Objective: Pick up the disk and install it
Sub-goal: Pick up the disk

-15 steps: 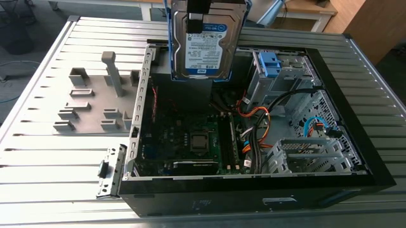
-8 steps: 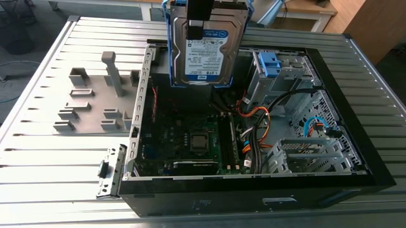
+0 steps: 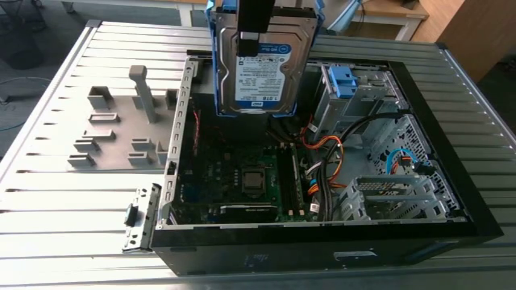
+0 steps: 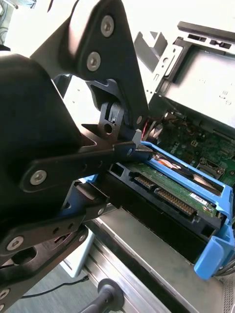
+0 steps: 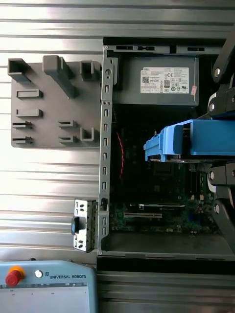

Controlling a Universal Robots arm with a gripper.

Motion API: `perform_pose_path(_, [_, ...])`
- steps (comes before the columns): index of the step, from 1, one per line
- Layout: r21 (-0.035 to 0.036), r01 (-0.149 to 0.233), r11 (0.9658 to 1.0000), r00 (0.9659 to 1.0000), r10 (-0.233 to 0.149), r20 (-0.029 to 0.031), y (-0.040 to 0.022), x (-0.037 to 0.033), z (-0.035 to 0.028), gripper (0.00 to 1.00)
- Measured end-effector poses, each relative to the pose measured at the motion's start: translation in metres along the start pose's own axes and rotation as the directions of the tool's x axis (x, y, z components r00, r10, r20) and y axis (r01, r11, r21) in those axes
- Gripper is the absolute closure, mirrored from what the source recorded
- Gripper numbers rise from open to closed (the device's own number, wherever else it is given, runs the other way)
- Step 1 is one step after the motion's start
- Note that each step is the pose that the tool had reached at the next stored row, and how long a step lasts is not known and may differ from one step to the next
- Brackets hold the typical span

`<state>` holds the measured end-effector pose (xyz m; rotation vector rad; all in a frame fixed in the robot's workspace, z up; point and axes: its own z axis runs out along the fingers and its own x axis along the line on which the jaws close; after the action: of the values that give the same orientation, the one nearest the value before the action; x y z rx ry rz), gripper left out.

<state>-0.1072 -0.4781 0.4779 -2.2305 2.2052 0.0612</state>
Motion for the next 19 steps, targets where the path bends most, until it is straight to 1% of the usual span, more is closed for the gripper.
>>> perform_pose_path(19, [-0.0001,0.0,1.0,1.0,0.0,-0.0001,0.0002,0.022,-0.0007,0.64])
